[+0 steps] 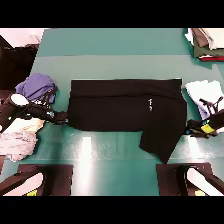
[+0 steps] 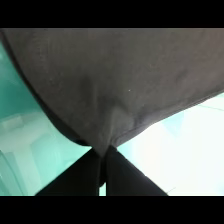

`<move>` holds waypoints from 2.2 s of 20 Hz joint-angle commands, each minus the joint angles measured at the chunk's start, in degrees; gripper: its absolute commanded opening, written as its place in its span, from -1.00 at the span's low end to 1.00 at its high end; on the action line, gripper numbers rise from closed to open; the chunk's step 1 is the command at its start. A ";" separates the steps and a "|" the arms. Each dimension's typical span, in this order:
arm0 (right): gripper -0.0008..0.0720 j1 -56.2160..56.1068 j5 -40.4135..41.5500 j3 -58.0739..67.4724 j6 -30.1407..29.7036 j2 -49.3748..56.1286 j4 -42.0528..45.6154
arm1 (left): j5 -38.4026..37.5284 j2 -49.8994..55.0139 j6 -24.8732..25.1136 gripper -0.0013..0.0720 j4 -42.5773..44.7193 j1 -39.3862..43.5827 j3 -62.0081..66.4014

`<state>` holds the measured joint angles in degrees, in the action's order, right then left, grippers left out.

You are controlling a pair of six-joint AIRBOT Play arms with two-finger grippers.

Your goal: Fold the shirts.

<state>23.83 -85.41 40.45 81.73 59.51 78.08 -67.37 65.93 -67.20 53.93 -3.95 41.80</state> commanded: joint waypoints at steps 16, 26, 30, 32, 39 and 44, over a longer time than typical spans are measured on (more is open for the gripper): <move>-0.91 2.58 5.66 -5.75 -3.37 -0.15 -5.84 | -6.16 -0.20 0.09 -0.90 1.20 -0.02 1.49; -0.92 2.16 -7.30 1.60 -3.04 -20.28 -1.86 | -20.41 -19.15 -3.43 -0.90 6.14 -0.02 2.05; -0.92 -3.50 0.20 2.29 -2.12 -20.46 -3.17 | -7.30 -19.08 -3.54 -0.90 3.74 -0.02 2.12; -0.92 -7.21 3.91 5.03 -1.05 -17.33 -3.10 | -1.49 -19.08 -3.54 -0.90 3.50 -0.02 2.12; -0.92 -12.68 9.29 20.33 0.31 0.90 -3.04 | 12.83 -18.21 -6.03 -0.90 3.41 -0.02 2.12; -0.92 -12.68 10.51 28.15 0.35 11.10 -3.13 | 19.04 -10.45 -6.01 -0.90 2.12 -0.02 4.00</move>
<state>11.53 -76.07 64.29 81.91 65.19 74.98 -52.99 51.59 -72.86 56.62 -3.90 44.64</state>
